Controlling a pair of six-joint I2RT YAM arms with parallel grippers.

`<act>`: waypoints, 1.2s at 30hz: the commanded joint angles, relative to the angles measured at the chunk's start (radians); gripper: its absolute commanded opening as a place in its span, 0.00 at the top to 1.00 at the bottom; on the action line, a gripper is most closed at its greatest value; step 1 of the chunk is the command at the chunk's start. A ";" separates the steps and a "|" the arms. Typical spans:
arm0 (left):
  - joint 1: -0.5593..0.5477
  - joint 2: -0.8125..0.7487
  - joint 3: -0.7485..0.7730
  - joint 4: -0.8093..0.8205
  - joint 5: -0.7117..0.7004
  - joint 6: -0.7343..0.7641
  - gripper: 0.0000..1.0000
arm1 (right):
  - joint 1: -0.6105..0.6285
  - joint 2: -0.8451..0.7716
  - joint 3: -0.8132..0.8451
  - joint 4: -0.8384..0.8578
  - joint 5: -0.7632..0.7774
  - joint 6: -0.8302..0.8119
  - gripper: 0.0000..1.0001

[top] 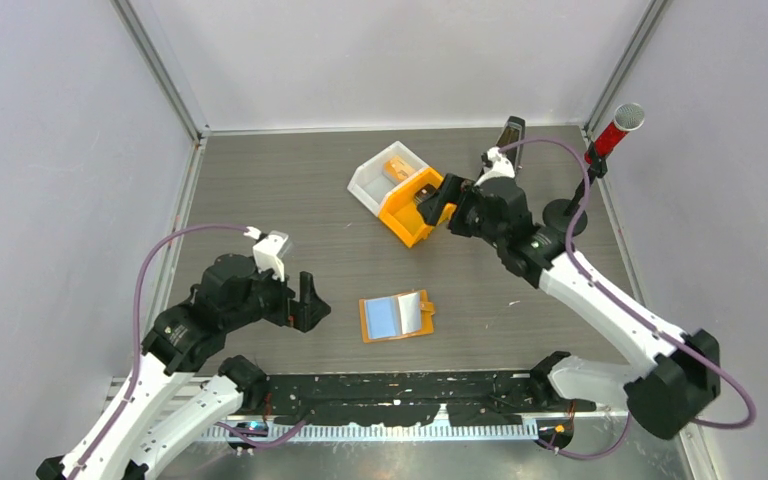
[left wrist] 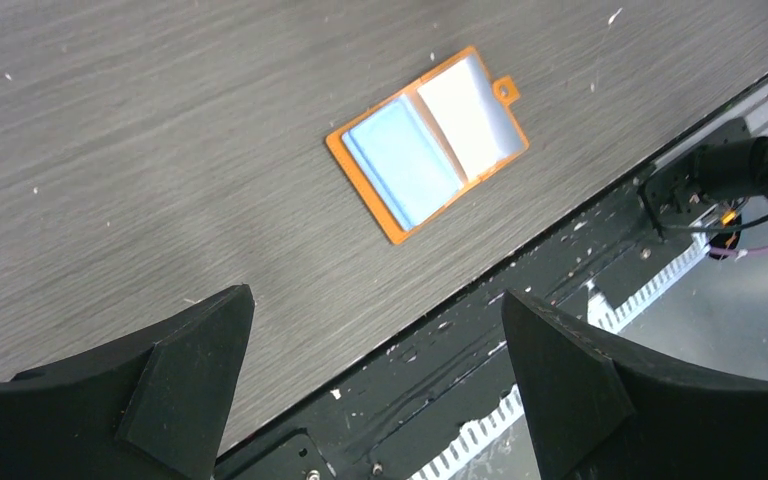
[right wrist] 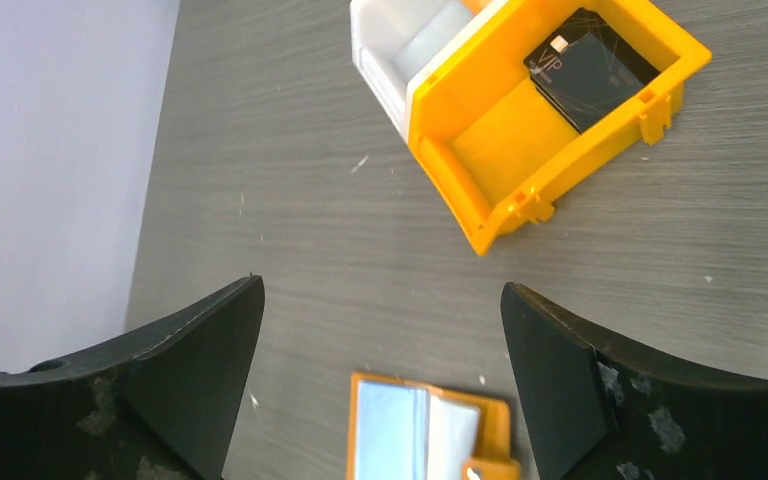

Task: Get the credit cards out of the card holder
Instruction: Reset both arms

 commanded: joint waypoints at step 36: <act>0.005 -0.251 -0.106 0.272 -0.102 -0.173 0.01 | 0.045 -0.813 -0.235 -0.328 -0.015 -0.202 0.01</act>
